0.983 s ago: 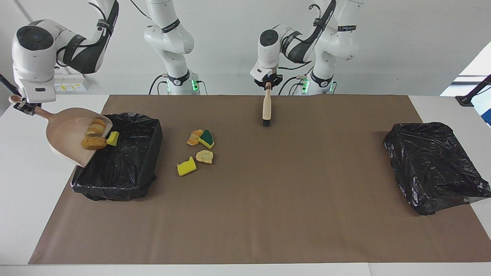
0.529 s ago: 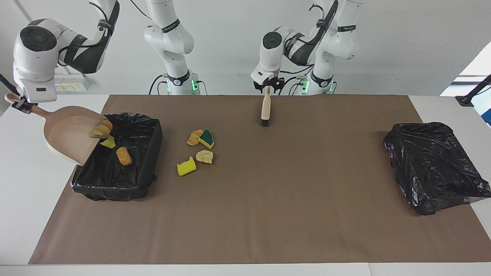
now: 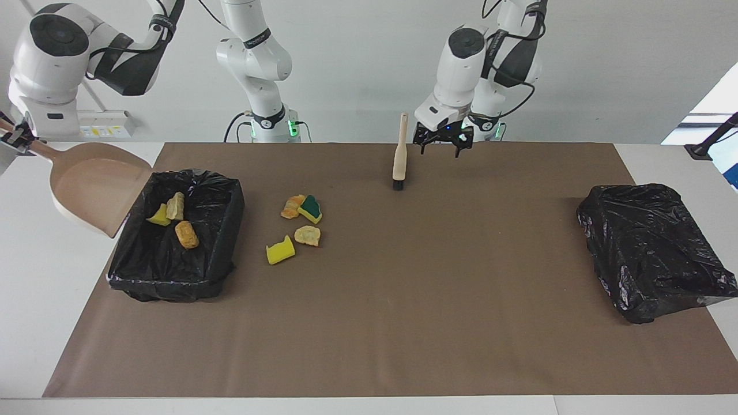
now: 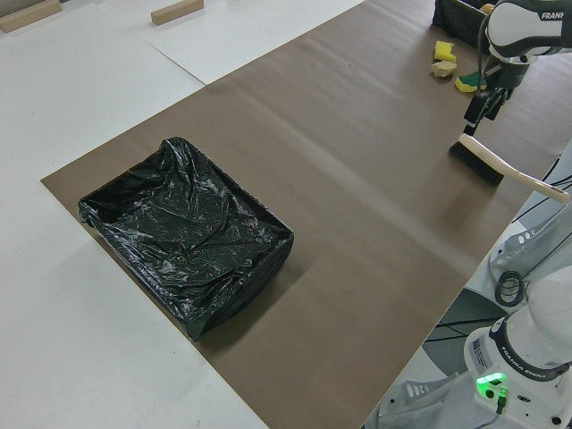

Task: Sweep and dump trash in bin

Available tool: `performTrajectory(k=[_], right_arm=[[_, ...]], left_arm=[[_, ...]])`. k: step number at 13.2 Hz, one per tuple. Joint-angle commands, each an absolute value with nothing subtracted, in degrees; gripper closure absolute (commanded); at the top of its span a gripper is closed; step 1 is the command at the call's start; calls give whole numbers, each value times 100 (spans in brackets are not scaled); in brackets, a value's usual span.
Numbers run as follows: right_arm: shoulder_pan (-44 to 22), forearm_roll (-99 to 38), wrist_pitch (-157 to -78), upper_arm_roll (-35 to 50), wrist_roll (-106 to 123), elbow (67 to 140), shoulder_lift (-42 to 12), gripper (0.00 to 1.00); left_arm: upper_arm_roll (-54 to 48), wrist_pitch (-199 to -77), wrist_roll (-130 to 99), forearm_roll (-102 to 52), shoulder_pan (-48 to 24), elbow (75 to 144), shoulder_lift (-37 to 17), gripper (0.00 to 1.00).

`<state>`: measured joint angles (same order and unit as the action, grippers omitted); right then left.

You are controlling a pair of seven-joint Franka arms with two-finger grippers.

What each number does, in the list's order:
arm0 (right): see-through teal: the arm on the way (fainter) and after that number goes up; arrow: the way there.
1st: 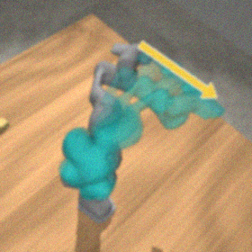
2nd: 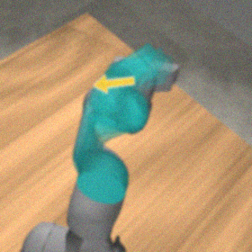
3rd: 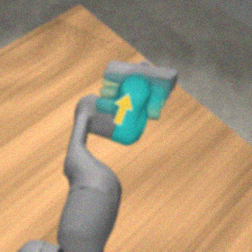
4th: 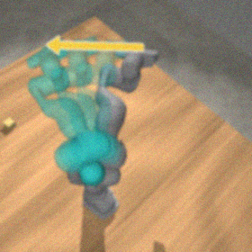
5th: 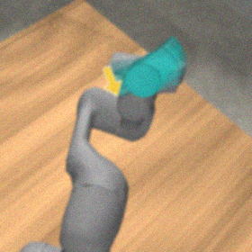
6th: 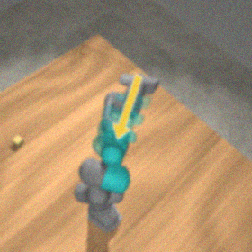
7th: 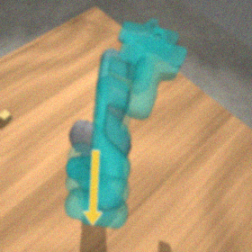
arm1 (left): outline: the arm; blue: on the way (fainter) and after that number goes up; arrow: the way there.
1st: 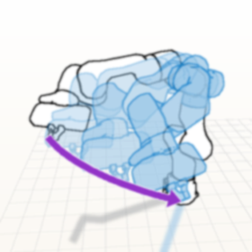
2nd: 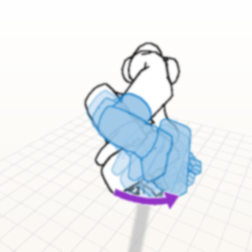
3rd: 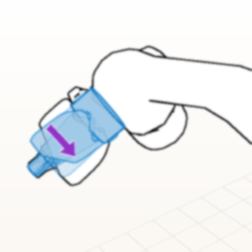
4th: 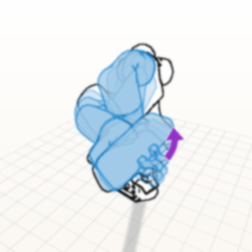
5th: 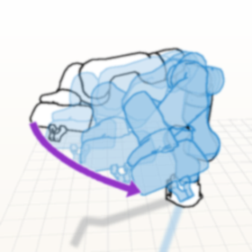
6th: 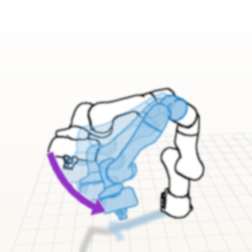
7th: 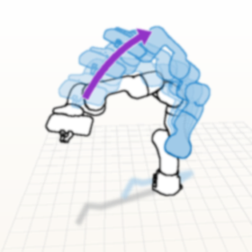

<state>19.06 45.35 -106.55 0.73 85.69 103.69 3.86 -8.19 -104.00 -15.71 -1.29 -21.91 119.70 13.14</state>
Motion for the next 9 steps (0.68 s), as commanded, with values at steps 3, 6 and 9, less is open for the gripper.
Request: performTrajectory(k=[3, 6, 9], right_arm=[[1916, 3282, -9608, 1053, 6300, 10213, 465, 100], [1348, 2455, -9256, 1476, 3911, 10230, 466, 100], [425, 1638, -9088, 1477, 1361, 10231, 247, 100]], left_arm=[[-896, -9889, -258, 149, -1084, 10752, 1046, 0], [-888, -8994, 132, 141, -669, 9566, 739, 0], [-862, -8431, 141, 123, -440, 8826, 441, 0]])
